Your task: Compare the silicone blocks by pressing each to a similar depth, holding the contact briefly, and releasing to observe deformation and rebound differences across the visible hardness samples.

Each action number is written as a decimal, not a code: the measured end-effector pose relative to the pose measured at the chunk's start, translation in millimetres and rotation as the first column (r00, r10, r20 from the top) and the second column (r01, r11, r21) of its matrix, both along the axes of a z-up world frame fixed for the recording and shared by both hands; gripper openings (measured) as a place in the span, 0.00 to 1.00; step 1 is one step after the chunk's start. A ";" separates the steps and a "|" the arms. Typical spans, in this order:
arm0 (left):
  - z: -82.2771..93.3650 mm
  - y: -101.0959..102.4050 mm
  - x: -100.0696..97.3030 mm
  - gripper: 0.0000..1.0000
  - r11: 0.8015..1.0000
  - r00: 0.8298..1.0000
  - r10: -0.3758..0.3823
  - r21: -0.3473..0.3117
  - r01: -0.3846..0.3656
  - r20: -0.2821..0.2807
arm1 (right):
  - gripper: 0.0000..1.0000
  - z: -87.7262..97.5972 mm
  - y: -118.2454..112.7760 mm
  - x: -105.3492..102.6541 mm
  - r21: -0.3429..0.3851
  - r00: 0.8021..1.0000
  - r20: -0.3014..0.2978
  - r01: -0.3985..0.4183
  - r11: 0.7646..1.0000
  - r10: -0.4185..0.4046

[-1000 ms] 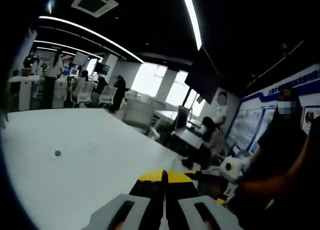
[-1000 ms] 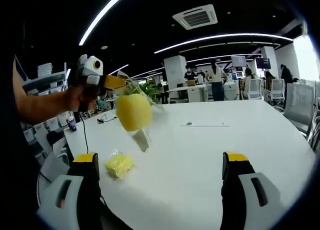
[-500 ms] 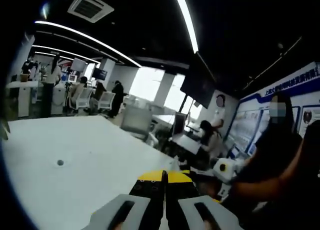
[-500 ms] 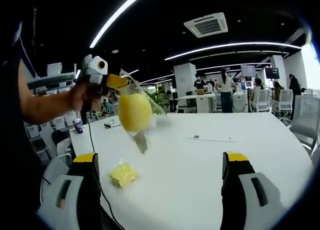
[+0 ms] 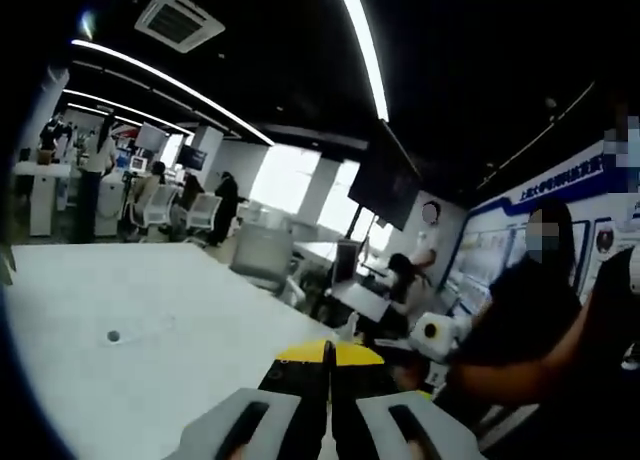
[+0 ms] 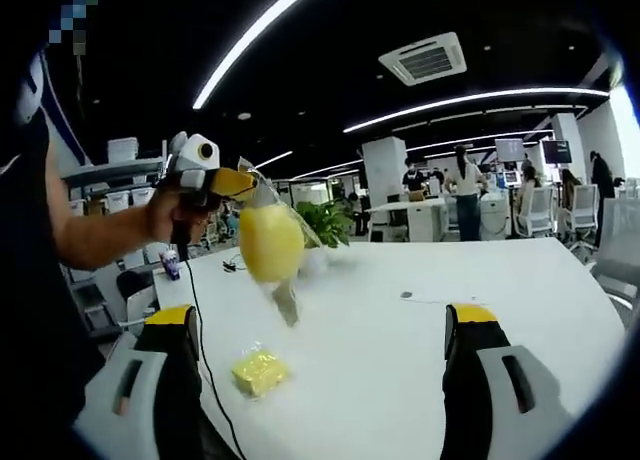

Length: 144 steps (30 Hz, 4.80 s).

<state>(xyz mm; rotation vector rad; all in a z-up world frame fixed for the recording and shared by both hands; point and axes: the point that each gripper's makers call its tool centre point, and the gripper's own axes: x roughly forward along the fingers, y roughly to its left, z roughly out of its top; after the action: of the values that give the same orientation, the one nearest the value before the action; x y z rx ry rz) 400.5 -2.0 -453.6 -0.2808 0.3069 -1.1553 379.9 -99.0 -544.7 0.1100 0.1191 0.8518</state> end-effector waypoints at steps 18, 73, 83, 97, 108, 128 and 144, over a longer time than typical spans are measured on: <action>6.7 7.9 -16.3 0.00 0.999 0.999 -0.026 -0.029 0.025 -0.026 | 0.91 4.3 57.4 -4.6 0.025 0.986 0.047 -0.161 0.987 0.160; 17.0 23.8 -40.9 0.00 0.995 0.999 -0.032 -0.099 0.027 -0.043 | 0.28 39.2 115.2 -26.4 0.140 0.925 0.074 -0.379 0.915 0.372; 4.2 32.0 -42.7 0.00 0.999 1.000 -0.012 -0.042 0.011 -0.019 | 0.22 26.1 123.1 -32.5 0.098 0.913 -0.003 -0.405 0.909 0.407; -13.8 42.1 -53.7 0.00 1.000 0.998 -0.023 -0.019 0.025 0.062 | 0.10 11.9 126.5 -43.3 0.016 0.903 -0.064 -0.424 0.905 0.425; -20.8 45.7 -57.9 0.00 0.999 0.994 -0.028 0.020 0.026 0.109 | 0.05 4.7 128.7 -50.4 -0.042 0.896 -0.089 -0.439 0.898 0.434; -31.4 55.4 -71.0 0.00 0.995 0.984 -0.025 0.095 0.008 0.177 | 0.03 -4.4 135.3 -60.4 -0.099 0.881 -0.113 -0.471 0.877 0.460; -31.6 52.6 -76.3 0.00 0.992 0.983 -0.028 0.126 0.005 0.182 | 0.02 -4.3 131.8 -68.4 -0.113 0.872 -0.133 -0.486 0.866 0.472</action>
<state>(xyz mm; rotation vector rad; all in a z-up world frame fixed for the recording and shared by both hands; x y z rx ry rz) 324.3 50.6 -485.2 -0.0612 0.2184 -1.1637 311.5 32.8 -549.0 -0.0155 0.3130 1.3352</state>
